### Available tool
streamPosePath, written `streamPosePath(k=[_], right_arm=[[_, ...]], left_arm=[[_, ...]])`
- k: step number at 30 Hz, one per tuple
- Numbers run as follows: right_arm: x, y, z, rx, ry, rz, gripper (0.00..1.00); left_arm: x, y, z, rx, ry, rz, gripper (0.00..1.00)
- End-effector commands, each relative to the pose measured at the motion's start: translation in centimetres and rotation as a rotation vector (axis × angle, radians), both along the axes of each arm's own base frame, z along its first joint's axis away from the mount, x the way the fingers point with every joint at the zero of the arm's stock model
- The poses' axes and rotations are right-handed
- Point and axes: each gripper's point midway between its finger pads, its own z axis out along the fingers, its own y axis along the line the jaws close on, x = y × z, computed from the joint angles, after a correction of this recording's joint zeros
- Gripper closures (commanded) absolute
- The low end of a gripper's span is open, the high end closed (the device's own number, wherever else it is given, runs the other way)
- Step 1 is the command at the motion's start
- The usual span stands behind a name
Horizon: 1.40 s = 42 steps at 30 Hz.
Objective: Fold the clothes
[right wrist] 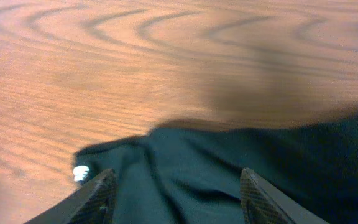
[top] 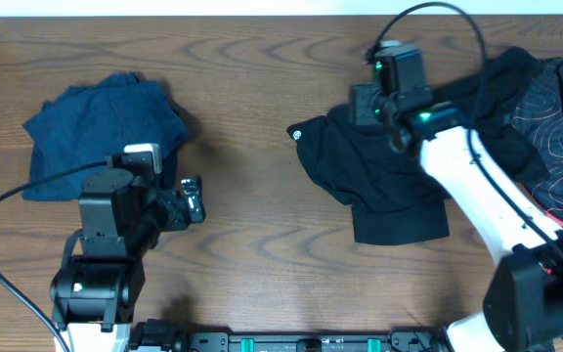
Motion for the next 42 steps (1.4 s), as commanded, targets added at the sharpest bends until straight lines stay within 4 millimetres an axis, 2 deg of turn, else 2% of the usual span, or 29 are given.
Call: streamPosePath(k=[1, 4, 6, 8, 11, 13, 19, 24, 28, 29, 30, 31, 32, 33, 36, 38, 40, 42], right_arm=[[-0.1, -5.1, 6.1, -0.04, -0.105, -0.146, 0.39], [-3.0, -8.7, 6.5, -0.062, -0.028, -0.208, 0.38], [-5.0, -10.7, 6.2, -0.08, 0.037, -0.245, 0.31], [-6.8, -12.6, 5.7, -0.095, 0.101, -0.284, 0.29], [-9.2, -14.9, 4.9, -0.11, 0.191, -0.338, 0.28], [-10.3, -16.1, 4.4, -0.115, 0.236, -0.368, 0.28], [-11.5, -17.5, 3.8, -0.12, 0.289, -0.408, 0.26], [-11.7, -17.5, 3.7, -0.121, 0.296, -0.407, 0.26], [-12.2, -17.5, 3.5, -0.124, 0.317, -0.406, 0.27], [-12.3, -17.5, 3.4, -0.126, 0.326, -0.405, 0.27], [-12.4, -17.5, 3.4, -0.127, 0.33, -0.405, 0.28], [-12.5, -17.5, 3.3, -0.127, 0.334, -0.405, 0.28], [-12.6, -17.5, 3.3, -0.128, 0.336, -0.405, 0.29], [-12.6, -17.5, 3.3, -0.127, 0.336, -0.405, 0.29], [-12.6, -17.5, 3.3, -0.128, 0.336, -0.405, 0.3], [-12.6, -17.5, 3.3, -0.128, 0.339, -0.405, 0.3], [-12.6, -17.5, 3.3, -0.128, 0.339, -0.404, 0.29], [-12.6, -17.5, 3.3, -0.128, 0.338, -0.405, 0.29]], left_arm=[[0.9, -1.6, 1.0, -0.064, -0.027, -0.067, 0.01], [2.6, -2.7, -0.4, -0.076, 0.016, -0.098, 0.05], [3.6, -3.9, -1.9, -0.089, 0.061, -0.118, 0.06], [4.9, -6.0, -3.6, -0.111, 0.105, -0.167, 0.06], [6.4, -10.3, -6.0, -0.156, 0.143, -0.294, 0.06], [7.5, -12.8, -8.0, -0.187, 0.174, -0.32, 0.05], [9.3, -19.6, -14.1, -0.209, 0.193, -0.431, 0.05], [10.4, -22.6, -17.6, -0.213, 0.157, -0.483, 0.08], [11.8, -22.9, -19.3, -0.208, 0.117, -0.459, 0.24], [12.2, -22.9, -19.3, -0.206, 0.099, -0.453, 0.33], [12.5, -22.9, -19.2, -0.203, 0.086, -0.447, 0.45], [12.9, -22.8, -19.1, -0.197, 0.068, -0.437, 0.62], [13.2, -22.6, -18.9, -0.189, 0.052, -0.423, 0.88], [13.6, -22.4, -18.7, -0.181, 0.037, -0.409, 0.94], [15.2, -21.4, -17.6, -0.165, -0.009, -0.359, 0.94], [17.0, -20.2, -15.8, -0.164, -0.056, -0.329, 0.94], [19.4, -18.2, -13.4, -0.167, -0.11, -0.282, 0.94], [22.7, -14.8, -9.8, -0.175, -0.178, -0.201, 0.94]])
